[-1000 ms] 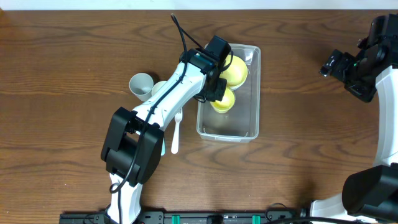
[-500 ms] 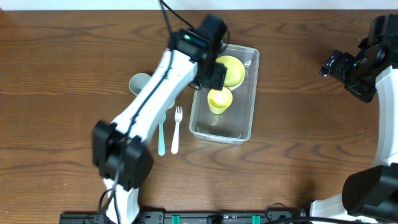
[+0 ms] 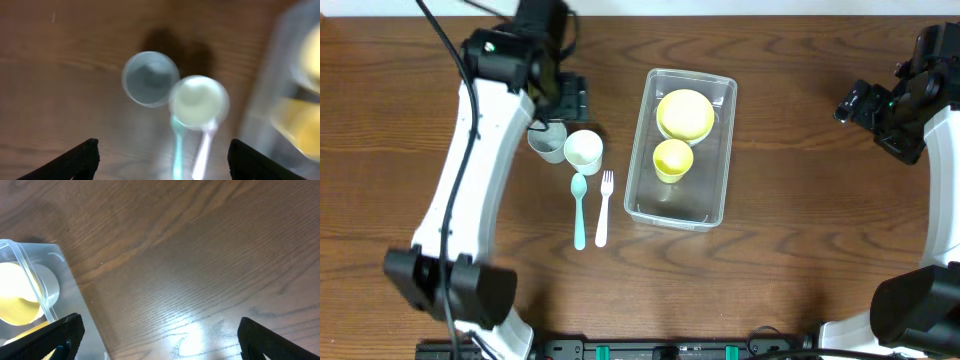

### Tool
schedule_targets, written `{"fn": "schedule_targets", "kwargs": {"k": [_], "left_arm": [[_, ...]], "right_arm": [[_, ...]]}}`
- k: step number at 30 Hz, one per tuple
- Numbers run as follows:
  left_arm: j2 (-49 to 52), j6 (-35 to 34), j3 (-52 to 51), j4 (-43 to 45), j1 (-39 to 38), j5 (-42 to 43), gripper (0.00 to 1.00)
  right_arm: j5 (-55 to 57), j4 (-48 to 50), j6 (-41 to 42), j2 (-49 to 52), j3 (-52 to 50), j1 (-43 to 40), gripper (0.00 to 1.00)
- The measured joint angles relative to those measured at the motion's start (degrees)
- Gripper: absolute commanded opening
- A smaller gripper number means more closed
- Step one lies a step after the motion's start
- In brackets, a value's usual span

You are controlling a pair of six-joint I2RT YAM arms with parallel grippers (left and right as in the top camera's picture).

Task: Pack container
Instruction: 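Move the left gripper to the grey cup and grasp it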

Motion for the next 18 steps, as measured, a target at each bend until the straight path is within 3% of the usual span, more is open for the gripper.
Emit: {"fn": "schedule_targets", "kwargs": {"k": [10, 18], "left_arm": [[12.79, 0.17, -9.14, 5.95, 12.46, 7.34, 0.76], [16.39, 3.63, -9.14, 8.48, 13.14, 10.27, 0.5]], "right_arm": [[0.0, 0.0, 0.0, 0.0, 0.0, 0.0, 0.99], [0.0, 0.0, 0.0, 0.0, 0.0, 0.0, 0.99]]}}
